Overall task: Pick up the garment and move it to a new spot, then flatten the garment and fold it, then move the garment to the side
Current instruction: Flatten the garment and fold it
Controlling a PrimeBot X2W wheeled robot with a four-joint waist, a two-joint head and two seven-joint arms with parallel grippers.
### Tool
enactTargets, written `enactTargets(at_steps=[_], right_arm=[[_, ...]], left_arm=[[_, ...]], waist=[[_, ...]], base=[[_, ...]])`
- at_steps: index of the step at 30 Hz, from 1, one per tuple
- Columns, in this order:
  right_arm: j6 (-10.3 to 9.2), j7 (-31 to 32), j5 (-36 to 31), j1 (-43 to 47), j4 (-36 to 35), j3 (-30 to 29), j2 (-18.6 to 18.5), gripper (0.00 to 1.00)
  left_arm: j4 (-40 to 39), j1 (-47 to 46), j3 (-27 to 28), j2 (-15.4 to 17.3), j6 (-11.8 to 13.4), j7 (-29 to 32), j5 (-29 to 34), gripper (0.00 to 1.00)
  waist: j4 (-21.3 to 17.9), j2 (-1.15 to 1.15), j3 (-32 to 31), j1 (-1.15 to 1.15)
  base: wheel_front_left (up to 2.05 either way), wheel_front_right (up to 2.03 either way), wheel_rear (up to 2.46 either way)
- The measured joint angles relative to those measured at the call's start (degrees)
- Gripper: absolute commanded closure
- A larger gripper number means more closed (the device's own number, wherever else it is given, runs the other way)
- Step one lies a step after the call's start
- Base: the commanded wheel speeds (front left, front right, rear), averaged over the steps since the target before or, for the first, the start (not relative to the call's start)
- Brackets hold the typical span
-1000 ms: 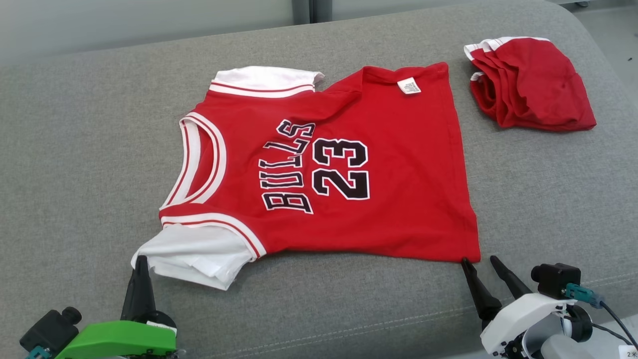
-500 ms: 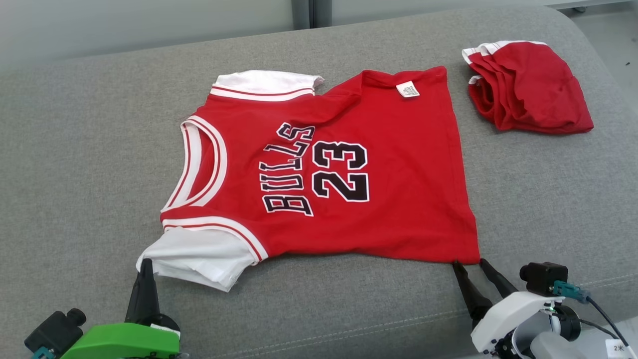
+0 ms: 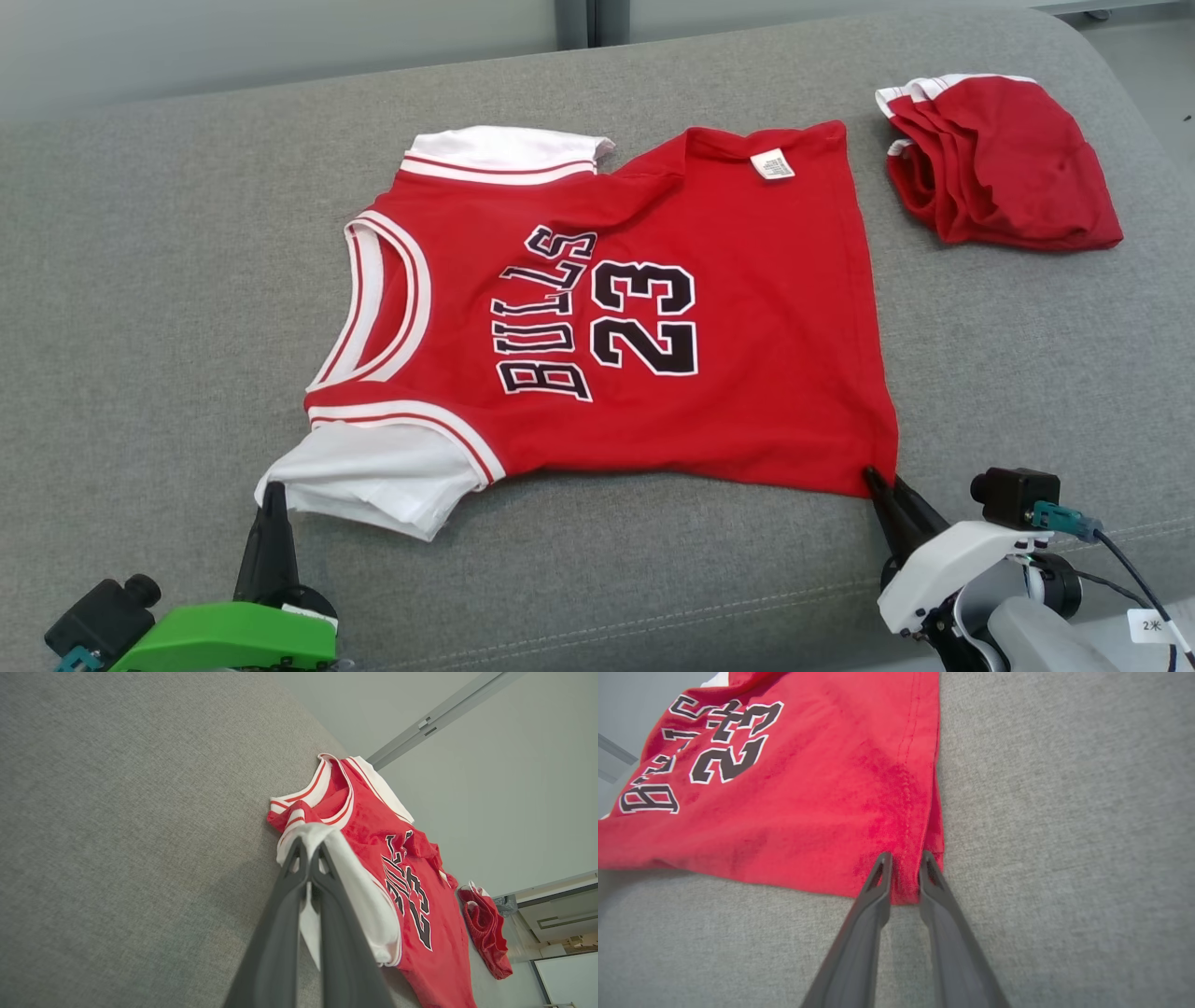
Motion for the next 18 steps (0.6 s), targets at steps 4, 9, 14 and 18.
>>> enactTargets(at_steps=[4, 9, 14, 18], right_arm=[[0.00, 0.0, 0.4, -0.6, 0.1, 0.2, 0.0, 1.00], [0.00, 0.0, 0.4, -2.5, -3.8, -1.2, -0.6, 1.00], [0.00, 0.0, 0.3, -7.0, -13.3, -3.7, -1.3, 1.00], [0.00, -0.2, 1.7, -7.4, -20.6, -5.8, -1.5, 1.00]], left_arm=[[-0.2, 0.0, 0.0, 0.0, 0.0, 0.2, 0.2, 1.00], [-2.1, -0.2, 0.2, 0.0, -0.1, -0.7, 0.2, 1.00], [-4.7, -2.0, 0.4, 0.0, -2.1, -2.2, 0.2, 1.00], [-7.6, -3.9, 0.8, -0.1, -4.4, -3.1, -0.9, 1.00]], waist=[[0.0, 0.00, 0.2, 0.00], [-0.2, 0.00, 0.3, 0.00], [-1.4, 0.00, -0.1, 0.00], [-2.3, 0.00, -0.8, 0.00]], base=[[0.00, 0.00, 0.00], [0.00, 0.00, 0.00], [0.00, 0.00, 0.00], [0.00, 0.00, 0.00]])
